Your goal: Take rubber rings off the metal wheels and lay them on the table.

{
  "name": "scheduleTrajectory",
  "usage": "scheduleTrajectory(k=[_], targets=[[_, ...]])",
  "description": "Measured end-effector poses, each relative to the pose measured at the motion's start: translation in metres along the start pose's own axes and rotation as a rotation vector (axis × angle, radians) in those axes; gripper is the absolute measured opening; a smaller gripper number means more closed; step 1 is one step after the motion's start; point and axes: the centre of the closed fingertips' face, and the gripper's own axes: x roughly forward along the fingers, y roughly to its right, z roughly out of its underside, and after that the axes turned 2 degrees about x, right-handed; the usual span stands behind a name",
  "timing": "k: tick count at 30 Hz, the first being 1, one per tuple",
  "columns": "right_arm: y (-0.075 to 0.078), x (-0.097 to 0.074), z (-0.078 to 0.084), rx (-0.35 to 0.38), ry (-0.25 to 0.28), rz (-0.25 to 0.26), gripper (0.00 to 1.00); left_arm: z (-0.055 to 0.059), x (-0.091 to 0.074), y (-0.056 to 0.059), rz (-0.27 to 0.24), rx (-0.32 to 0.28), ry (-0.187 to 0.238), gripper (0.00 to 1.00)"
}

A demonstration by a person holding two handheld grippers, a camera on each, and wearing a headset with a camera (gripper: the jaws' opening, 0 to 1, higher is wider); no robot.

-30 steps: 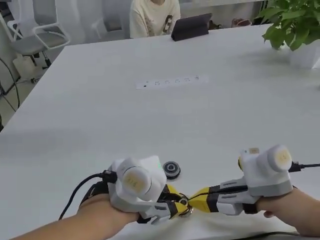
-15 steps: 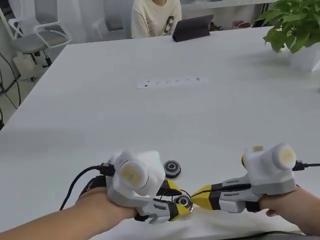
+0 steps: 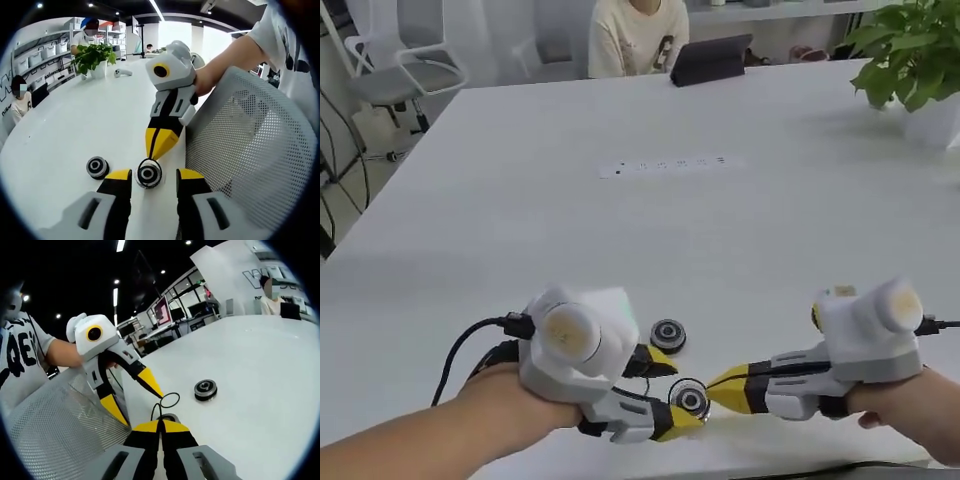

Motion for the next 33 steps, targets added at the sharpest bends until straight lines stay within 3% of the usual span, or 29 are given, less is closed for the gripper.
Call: scheduleTrajectory(k=[13,28,33], targets=[[-0.004,0.000,-0.018,-0.028,-0.008,0.000,0.00,0.001,-0.025,-0.010,-0.033,-0.028,0.026,0.42],[-0.014,0.015,-0.040,-0.059,-0.032,-0.013,0.00,0.015,-0.053,-0.022,-0.082,-0.072,0.038,0.50],[-0.006,0.022,-0.047,-0.062,-0.039,-0.016,0.00,0.020,-0.063,-0.028,-0.104,-0.084,0.036,0.53]])
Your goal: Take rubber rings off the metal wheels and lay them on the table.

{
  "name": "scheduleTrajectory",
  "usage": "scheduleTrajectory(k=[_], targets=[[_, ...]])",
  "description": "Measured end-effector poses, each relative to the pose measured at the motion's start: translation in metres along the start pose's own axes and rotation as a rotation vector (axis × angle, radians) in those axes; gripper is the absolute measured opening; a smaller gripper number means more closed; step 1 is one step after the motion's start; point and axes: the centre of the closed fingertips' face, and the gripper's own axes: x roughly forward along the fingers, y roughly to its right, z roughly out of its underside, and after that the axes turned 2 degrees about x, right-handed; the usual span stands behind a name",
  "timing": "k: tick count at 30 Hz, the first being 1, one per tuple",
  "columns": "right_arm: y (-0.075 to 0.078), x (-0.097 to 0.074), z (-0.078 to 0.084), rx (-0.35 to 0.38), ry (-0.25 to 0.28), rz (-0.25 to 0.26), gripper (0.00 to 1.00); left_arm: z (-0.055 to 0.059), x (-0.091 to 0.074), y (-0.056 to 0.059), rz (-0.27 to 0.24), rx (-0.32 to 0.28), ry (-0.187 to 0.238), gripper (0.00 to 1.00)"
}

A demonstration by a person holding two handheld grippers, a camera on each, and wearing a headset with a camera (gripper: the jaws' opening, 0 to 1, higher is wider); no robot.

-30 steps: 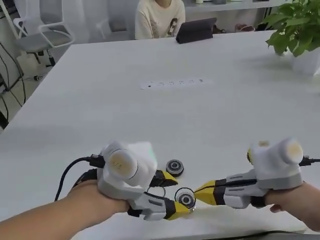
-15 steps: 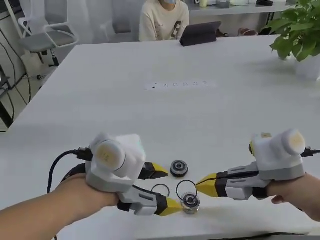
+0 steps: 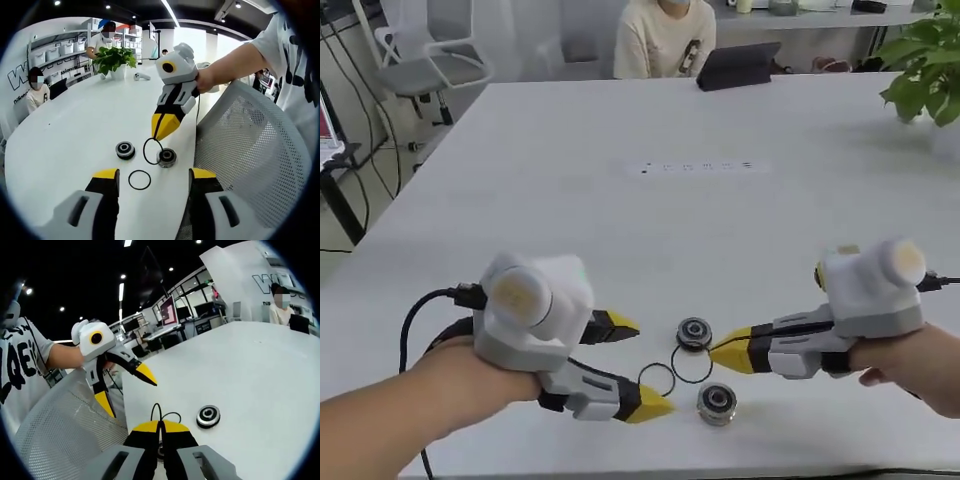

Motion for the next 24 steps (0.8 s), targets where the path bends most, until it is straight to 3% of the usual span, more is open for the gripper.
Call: scheduleTrajectory(k=[11,24], targets=[[0.003,0.019,-0.003,0.002,-0.022,-0.016,0.00,0.009,-0.016,-0.014,-0.045,-0.033,0.003,0.58],[0.013,0.035,0.005,0.029,-0.063,-0.004,0.00,0.019,-0.026,-0.021,-0.075,-0.058,-0.003,0.63]])
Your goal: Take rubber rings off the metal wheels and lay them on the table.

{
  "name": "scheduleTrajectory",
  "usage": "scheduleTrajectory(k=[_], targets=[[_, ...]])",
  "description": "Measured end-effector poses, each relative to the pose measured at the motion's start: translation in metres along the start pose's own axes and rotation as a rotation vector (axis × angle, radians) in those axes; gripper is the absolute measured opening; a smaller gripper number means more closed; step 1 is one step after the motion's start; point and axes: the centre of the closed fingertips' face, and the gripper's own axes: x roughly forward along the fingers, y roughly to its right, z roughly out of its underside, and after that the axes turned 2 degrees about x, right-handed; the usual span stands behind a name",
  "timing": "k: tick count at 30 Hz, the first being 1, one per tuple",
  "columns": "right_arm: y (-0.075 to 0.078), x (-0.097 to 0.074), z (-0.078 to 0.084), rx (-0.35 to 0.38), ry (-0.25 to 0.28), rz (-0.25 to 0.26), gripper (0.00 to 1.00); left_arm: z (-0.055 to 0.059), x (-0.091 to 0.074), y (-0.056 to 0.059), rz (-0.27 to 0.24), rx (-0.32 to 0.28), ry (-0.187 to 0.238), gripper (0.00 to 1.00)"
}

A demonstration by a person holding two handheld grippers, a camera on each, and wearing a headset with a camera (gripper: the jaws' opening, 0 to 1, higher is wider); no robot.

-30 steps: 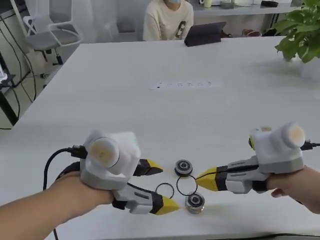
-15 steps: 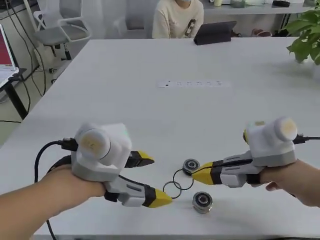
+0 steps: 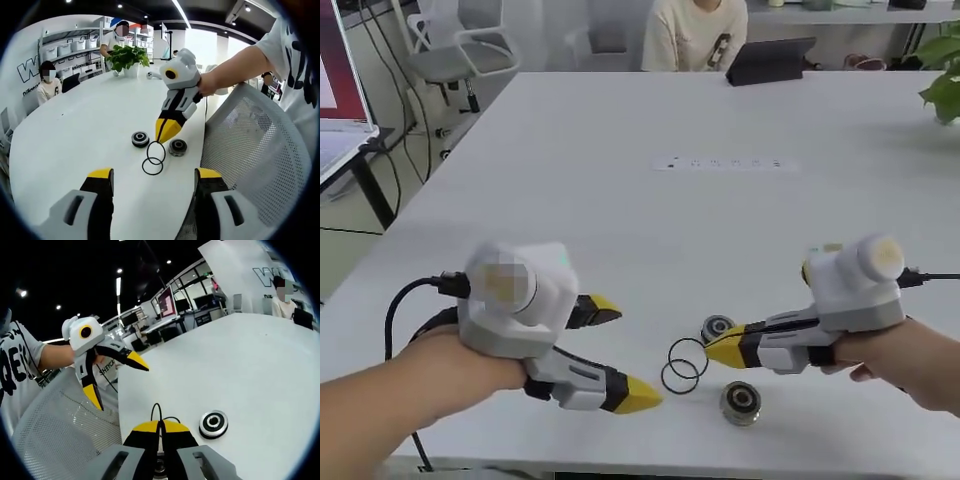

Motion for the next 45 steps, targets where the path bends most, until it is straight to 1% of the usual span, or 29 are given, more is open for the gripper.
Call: scheduleTrajectory(k=[3,7,13,23,32,36,43,45], targets=[[-0.001,0.005,0.002,0.006,-0.011,0.001,0.00,0.002,-0.001,-0.002,-0.004,-0.012,0.000,0.63],[-0.002,0.011,0.005,0.006,-0.027,-0.005,0.00,0.003,-0.002,-0.002,-0.007,-0.018,-0.002,0.63],[0.000,0.019,0.009,0.013,-0.049,0.000,0.00,0.004,-0.003,-0.004,-0.012,-0.024,0.001,0.63],[0.005,0.023,0.016,0.020,-0.074,0.024,0.00,0.008,-0.005,-0.006,-0.018,-0.037,-0.008,0.63],[0.013,0.021,0.020,0.019,-0.090,0.056,0.00,0.008,-0.003,-0.004,-0.015,-0.041,-0.015,0.63],[0.015,0.020,0.020,0.015,-0.082,0.069,0.03,0.008,-0.002,-0.004,-0.012,-0.038,-0.019,0.63],[0.016,0.016,0.017,0.013,-0.074,0.069,0.08,0.006,0.000,-0.003,-0.006,-0.037,-0.021,0.63],[0.015,0.013,0.012,0.020,-0.053,0.067,0.10,0.005,0.001,-0.004,-0.001,-0.038,-0.023,0.63]])
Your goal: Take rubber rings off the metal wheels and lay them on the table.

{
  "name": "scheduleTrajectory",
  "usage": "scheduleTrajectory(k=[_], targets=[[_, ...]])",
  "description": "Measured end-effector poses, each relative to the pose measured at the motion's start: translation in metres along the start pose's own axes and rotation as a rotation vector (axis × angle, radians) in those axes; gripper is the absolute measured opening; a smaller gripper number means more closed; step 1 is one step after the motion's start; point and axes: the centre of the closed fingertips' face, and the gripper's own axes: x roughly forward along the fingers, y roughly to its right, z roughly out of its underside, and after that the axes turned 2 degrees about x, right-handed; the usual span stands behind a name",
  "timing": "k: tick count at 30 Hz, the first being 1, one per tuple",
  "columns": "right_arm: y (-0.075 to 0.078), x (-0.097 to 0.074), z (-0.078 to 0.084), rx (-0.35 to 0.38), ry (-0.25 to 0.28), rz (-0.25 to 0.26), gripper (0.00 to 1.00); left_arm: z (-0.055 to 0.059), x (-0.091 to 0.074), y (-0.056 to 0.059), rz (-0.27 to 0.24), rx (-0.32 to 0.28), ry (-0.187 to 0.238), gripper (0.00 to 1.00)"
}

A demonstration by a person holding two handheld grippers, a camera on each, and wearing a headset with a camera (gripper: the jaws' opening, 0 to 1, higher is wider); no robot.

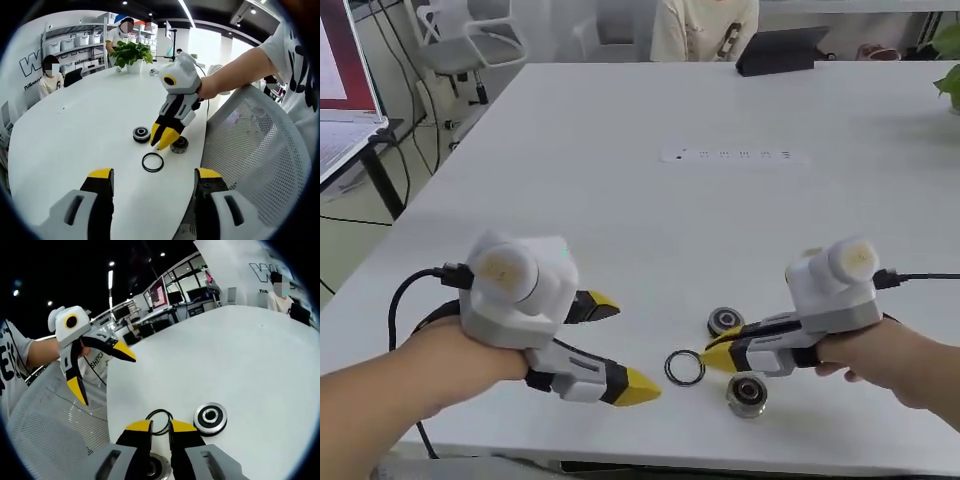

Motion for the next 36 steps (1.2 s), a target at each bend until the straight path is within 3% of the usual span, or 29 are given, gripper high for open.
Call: scheduleTrajectory(k=[14,26,36], targets=[[0.004,-0.029,-0.025,0.011,0.110,0.024,0.15,-0.015,0.001,-0.011,0.011,0.032,-0.003,0.62],[0.011,-0.053,-0.025,0.005,0.148,0.064,0.18,-0.029,0.011,-0.018,0.019,0.065,-0.009,0.61],[0.027,-0.065,-0.015,0.000,0.150,0.112,0.20,-0.027,0.027,-0.020,0.028,0.077,-0.030,0.58]])
